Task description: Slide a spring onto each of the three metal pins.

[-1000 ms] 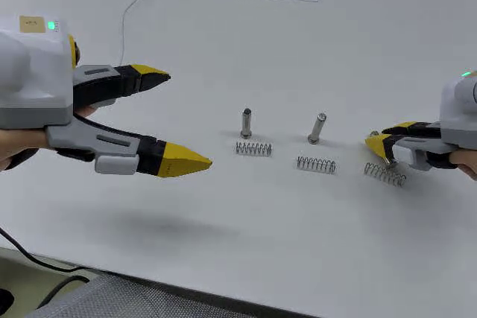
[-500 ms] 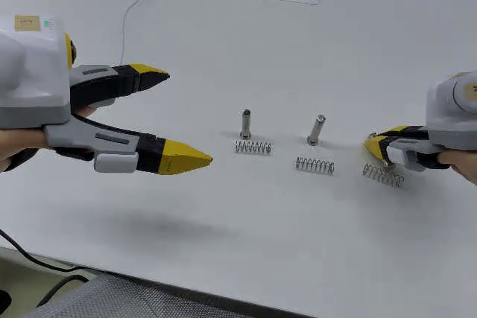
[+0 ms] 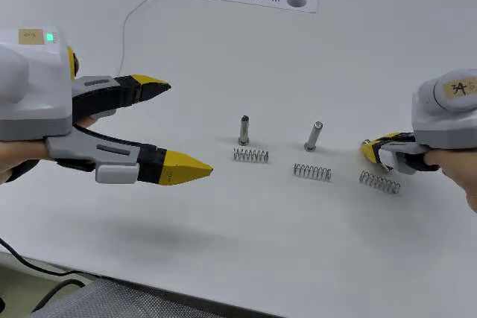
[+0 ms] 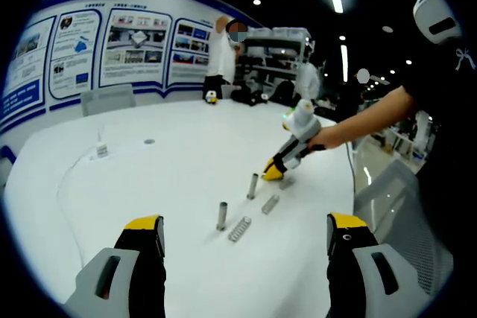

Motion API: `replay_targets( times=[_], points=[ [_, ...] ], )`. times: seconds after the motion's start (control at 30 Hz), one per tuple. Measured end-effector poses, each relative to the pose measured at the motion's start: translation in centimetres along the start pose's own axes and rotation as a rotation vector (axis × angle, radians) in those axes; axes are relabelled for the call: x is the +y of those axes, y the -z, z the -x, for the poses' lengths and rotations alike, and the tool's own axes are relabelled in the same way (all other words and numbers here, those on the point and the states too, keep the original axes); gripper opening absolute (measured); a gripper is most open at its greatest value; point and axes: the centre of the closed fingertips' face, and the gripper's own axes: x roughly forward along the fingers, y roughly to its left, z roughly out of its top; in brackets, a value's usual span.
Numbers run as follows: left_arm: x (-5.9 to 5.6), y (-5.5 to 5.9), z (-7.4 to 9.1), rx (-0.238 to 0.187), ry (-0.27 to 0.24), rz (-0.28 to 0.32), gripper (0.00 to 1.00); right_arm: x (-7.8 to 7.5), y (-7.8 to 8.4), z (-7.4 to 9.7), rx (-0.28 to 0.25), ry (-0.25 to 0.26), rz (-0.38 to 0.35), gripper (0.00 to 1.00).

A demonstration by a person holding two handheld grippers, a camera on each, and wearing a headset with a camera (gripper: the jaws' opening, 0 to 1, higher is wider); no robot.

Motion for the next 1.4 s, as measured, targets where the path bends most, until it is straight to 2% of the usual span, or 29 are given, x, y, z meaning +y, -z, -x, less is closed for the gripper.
replay_targets(
  times=[0.37,0.5,1.03,1.17,1.4],
  points=[
    [0.2,-0.1,0.8,-0.011,-0.021,-0.002,0.90,0.1,0.1,0.3,-0.005,-0.009,0.014,0.07],
    [0.0,-0.6,1.0,-0.038,-0.021,0.007,0.91,0.3,-0.1,0.6,-0.028,-0.018,0.023,0.07],
    [-0.4,-0.7,1.2,-0.039,-0.028,-0.006,0.90,0.1,-1.0,2.0,-0.097,-0.020,0.006,0.07],
    [-1.1,-0.4,1.0,-0.030,-0.015,-0.012,0.90,0.3,-1.0,2.2,-0.104,-0.023,0.002,0.07],
    [-1.5,-0.3,0.9,-0.025,-0.002,-0.011,0.90,0.2,-1.3,2.8,-0.131,-0.021,0.002,0.07]
  ],
)
